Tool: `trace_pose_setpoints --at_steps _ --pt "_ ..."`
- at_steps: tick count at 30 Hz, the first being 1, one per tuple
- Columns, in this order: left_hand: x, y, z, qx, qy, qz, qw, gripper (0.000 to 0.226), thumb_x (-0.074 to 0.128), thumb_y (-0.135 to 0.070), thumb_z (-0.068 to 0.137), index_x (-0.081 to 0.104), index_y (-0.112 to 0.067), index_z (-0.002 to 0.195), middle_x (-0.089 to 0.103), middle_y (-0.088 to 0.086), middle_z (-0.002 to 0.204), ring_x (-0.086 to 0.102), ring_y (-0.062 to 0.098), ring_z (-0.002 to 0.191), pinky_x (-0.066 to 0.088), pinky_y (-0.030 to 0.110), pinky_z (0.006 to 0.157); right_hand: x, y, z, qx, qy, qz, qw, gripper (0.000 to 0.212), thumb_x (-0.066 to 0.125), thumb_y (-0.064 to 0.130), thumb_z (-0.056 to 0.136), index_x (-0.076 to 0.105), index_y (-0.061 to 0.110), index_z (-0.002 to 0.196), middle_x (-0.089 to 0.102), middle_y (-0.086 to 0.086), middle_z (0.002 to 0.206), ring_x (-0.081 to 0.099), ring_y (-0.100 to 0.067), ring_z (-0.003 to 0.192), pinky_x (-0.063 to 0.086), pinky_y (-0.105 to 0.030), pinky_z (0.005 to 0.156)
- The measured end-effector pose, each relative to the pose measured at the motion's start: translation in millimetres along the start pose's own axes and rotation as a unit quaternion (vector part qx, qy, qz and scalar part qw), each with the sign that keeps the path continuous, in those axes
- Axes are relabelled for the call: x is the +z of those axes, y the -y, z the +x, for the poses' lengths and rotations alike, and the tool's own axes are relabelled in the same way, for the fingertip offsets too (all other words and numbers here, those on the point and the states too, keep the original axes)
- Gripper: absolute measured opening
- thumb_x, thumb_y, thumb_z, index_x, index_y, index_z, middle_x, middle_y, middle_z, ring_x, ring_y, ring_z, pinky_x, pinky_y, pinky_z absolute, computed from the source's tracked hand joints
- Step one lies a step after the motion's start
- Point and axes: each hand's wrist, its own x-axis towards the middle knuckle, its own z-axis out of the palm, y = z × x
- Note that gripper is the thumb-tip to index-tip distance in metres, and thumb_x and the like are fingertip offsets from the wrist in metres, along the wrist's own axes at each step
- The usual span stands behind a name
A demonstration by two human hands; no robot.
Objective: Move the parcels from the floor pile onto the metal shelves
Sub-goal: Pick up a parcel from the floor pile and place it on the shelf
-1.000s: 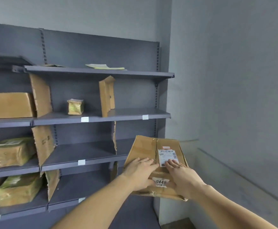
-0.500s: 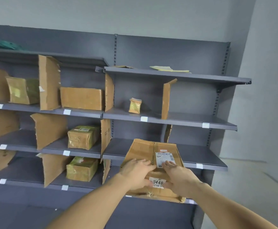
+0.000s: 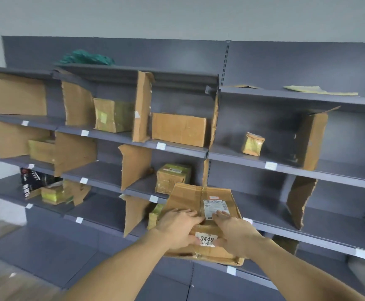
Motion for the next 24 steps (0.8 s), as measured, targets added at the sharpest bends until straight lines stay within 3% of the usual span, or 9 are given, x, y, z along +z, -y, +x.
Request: trace_pose_setpoints --at_steps 8,14,20,24 --pt "14.7 138.6 -86.4 -0.145 0.006 0.014 0.989 0.071 0.054 -0.056 0.092 0.029 -0.031 0.153 0.027 -0.005 0.160 0.022 0.015 0.148 0.020 0.039 0.120 5.3 134.3 111.8 -0.162 -0.008 -0.015 0.987 0.073 0.053 0.039 0.098 0.016 0.013 0.155 0.013 -0.005 0.163 0.014 -0.020 0.150 0.027 -0.040 0.118" --pt "28.8 214.9 -140.3 -0.242 0.039 0.031 0.969 0.072 0.054 -0.056 0.090 0.034 -0.021 0.150 0.035 -0.004 0.157 0.030 0.014 0.144 0.026 0.034 0.116 22.2 224.0 177.8 -0.265 0.014 0.003 0.964 0.074 0.052 0.038 0.098 0.014 0.014 0.157 0.008 -0.006 0.164 0.010 -0.017 0.151 0.023 -0.038 0.119" --pt "33.7 274.8 -146.9 -0.318 0.083 0.032 0.944 0.061 0.053 -0.056 0.090 0.042 -0.027 0.143 0.052 -0.006 0.142 0.051 0.018 0.126 0.039 0.033 0.101 35.3 277.4 250.3 -0.329 0.033 0.015 0.943 0.073 0.054 0.036 0.096 0.018 0.014 0.155 0.012 -0.005 0.164 0.014 -0.019 0.150 0.027 -0.039 0.118" --pt "43.0 315.2 -137.3 -0.366 0.115 0.023 0.923 0.063 0.056 -0.059 0.088 0.041 -0.031 0.143 0.055 -0.006 0.139 0.053 0.023 0.124 0.042 0.035 0.100 35.8 297.3 294.7 -0.360 0.046 0.017 0.932 0.072 0.056 0.035 0.097 0.020 0.013 0.155 0.015 -0.006 0.163 0.017 -0.020 0.149 0.027 -0.039 0.118"
